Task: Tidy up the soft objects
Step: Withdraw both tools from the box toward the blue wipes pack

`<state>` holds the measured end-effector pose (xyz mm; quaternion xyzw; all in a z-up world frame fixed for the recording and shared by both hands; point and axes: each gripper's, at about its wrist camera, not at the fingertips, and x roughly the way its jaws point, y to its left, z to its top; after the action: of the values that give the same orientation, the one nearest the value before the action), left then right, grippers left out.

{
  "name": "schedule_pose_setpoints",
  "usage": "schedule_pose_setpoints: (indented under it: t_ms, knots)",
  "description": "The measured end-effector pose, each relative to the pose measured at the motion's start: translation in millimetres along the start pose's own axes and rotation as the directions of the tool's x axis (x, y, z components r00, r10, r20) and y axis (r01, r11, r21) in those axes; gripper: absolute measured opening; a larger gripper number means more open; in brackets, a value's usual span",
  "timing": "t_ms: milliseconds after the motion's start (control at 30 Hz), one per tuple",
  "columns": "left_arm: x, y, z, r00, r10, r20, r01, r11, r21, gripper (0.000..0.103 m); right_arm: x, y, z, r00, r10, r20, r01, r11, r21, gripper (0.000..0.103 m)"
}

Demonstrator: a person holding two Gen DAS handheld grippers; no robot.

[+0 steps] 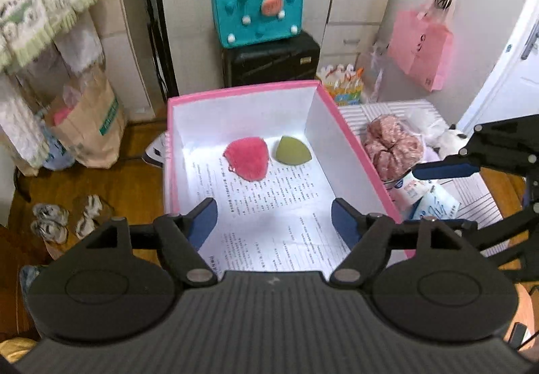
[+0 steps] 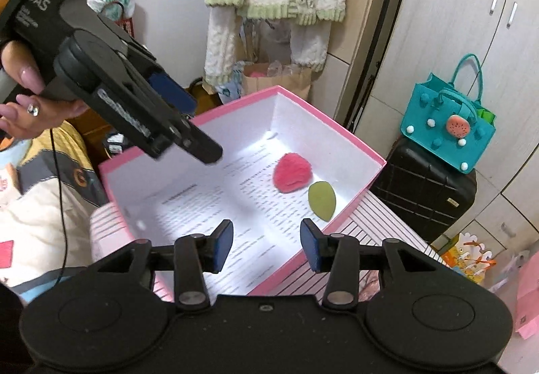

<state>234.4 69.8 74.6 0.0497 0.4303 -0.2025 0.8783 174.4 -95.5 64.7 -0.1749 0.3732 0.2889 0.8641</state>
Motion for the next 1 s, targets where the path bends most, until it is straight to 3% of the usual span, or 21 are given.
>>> schedule_pose_setpoints:
  t_ms: [67, 333, 467, 567, 1000]
  knots:
    - [-19, -3, -8, 0.999, 0.005, 0.034, -0.006, 1.000, 0.021, 0.083, -10, 5, -3, 1.000, 0.001, 0.013, -0.001, 1.000, 0.005, 0.051]
    - [-69, -20, -41, 0.996, 0.001, 0.088, -0.009, 0.996, 0.087, 0.084, -42, 28, -16, 0.999, -0.003, 0.036, 0.002, 1.000, 0.007, 0.053]
    - [-92, -29, -55, 0.988, 0.045, 0.147, -0.062, 0.992, 0.109, 0.085, -56, 40, -22, 0.999, -0.022, 0.044, 0.022, 1.000, 0.005, 0.058]
    - [-105, -33, -63, 0.986, 0.041, 0.163, -0.060, 0.992, 0.110, 0.088, -67, 49, -29, 0.998, -0.018, 0.053, 0.018, 1.000, 0.007, 0.060]
    - [-100, -76, -123, 0.992, -0.030, 0.122, 0.004, 0.978, 0.209, 0.095, -96, 75, -88, 0.997, 0.024, 0.078, -0.030, 0.996, 0.085, 0.069]
